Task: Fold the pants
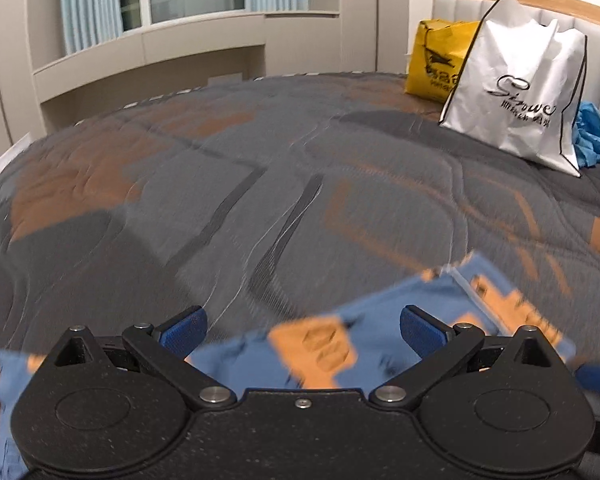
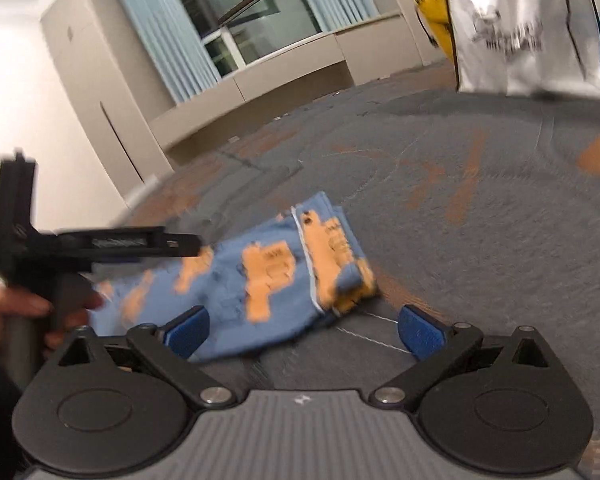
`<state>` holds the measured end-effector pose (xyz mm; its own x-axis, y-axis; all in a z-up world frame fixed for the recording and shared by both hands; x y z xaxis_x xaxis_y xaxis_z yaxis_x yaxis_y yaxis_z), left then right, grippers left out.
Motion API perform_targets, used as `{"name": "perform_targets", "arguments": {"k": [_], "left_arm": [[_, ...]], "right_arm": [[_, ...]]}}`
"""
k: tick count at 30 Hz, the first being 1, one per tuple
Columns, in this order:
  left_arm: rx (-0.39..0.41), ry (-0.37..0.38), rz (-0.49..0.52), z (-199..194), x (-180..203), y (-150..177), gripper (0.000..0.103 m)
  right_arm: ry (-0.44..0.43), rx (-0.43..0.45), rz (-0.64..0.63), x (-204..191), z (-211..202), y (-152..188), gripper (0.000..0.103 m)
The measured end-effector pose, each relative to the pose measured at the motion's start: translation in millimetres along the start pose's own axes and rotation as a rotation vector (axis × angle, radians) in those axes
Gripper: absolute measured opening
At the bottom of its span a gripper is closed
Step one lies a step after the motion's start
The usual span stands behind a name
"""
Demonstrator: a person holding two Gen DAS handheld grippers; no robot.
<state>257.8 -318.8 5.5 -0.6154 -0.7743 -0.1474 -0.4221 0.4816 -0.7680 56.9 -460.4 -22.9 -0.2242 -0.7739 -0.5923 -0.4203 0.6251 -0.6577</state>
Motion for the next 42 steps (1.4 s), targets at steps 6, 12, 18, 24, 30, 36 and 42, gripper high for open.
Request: {"name": "perform_targets", "arguments": {"k": [6,12,18,24,30,36,42], "left_arm": [[-0.023,0.154,-0.023,26,19,-20,0.102],[-0.067,0.255,-0.058,42,36,-28,0.102],[-0.055,0.345,-0.055,34,51,-40,0.102],[-0.142,0.441,-0.046,48,74,-53,0.102],[-0.263,0.473,-0.113,62,65,-49,0.098],[-0.25,0.488,-0.149,52,56,-49,0.096],[-0.269,0.491,-0.137,48,62,-50,0.084]], "right_arm": [[-0.068,0.026,0.173,16,13,-7,0.081],[-0.007,0.074,0.183,21,15,-4,0.058],[0.064,0.104,0.137,12,19,-2,0.046],[0.119,0.149,0.023,-9,19,4,0.021],[0.124,0.164,-0.152,-36,22,11,0.018],[0.16,0.14,-0.336,-65,33,22,0.018],[0.156,0.128,-0.405,-73,39,28,0.018]]}}
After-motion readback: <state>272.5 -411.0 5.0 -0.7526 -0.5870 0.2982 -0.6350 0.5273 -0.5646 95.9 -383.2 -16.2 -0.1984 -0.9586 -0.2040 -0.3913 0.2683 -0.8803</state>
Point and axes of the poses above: each gripper's, at about its wrist camera, not at the fingertips, and z roughly the way its jaws point, x to its right, y to its underside, the point moved 1 cm from there along z, roughly the way its jaws point, and after that the axes turned 9 degrees about z, right-handed, at the moved point
